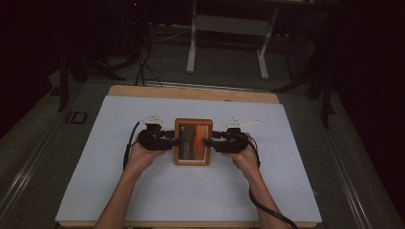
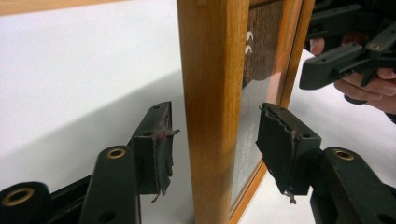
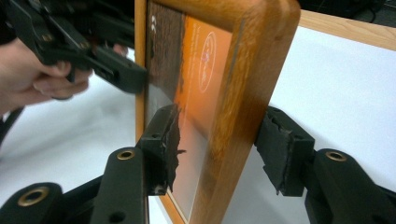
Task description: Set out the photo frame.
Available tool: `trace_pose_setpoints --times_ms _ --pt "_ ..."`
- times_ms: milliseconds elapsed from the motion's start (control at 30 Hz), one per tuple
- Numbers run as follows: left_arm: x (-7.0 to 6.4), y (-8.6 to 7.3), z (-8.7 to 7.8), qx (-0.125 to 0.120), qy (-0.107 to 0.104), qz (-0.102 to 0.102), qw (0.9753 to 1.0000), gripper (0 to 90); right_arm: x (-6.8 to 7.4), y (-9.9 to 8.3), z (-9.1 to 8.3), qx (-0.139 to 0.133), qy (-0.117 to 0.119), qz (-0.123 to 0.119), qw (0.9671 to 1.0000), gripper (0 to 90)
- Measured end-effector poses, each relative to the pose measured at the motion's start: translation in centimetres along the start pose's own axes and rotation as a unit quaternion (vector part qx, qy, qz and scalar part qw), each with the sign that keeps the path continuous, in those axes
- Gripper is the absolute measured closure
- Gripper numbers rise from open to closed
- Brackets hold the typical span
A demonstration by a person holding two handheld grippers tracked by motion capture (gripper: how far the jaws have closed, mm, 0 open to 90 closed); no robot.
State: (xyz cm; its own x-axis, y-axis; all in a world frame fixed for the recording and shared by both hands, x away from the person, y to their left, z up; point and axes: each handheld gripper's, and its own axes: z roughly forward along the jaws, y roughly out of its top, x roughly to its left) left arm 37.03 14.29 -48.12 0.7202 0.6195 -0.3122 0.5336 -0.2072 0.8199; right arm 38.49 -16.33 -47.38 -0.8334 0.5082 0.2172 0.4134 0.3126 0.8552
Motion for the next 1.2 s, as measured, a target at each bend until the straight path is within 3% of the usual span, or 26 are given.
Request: trace_pose_setpoints --times_ms 200,267,533,667,900,1033,1067,1200 --pt "-0.5 -0.4 -1.5 -0.015 0.027 0.007 0.9995 44.7 0.6 0.3 -0.7 0.020 -0.029 -0.012 0.9993 47.0" --pt "-1.0 -0.5 -2.0 -0.020 0.039 0.018 0.9989 44.5 0.7 0.5 -1.0 0.023 -0.040 -0.015 0.9988 46.8" --pt "-2.2 -1.2 -4.0 -0.041 0.082 0.030 0.9954 44.4 1.3 0.5 -2.6 0.030 -0.071 -0.014 0.9969 46.3" --pt "-2.8 -1.2 -4.7 -0.052 0.106 0.037 0.9923 44.4 1.6 0.7 -3.4 0.030 -0.078 -0.013 0.9964 46.2" --pt "-3.6 -2.0 -5.6 -0.064 0.125 0.036 0.9895 44.4 2.1 0.4 -4.9 0.032 -0.086 -0.016 0.9957 45.4" --pt "-3.6 -2.7 -6.0 -0.060 0.129 0.031 0.9894 44.5 2.2 -0.4 -5.8 0.033 -0.091 -0.008 0.9953 45.1" --pt "-3.6 -3.4 -6.0 -0.053 0.126 0.029 0.9902 44.6 2.1 -0.6 -6.1 0.032 -0.092 -0.005 0.9952 45.1" --pt "-3.6 -5.1 -5.9 -0.031 0.138 0.026 0.9896 44.5 1.5 -1.6 -7.3 0.032 -0.100 0.010 0.9944 44.9"
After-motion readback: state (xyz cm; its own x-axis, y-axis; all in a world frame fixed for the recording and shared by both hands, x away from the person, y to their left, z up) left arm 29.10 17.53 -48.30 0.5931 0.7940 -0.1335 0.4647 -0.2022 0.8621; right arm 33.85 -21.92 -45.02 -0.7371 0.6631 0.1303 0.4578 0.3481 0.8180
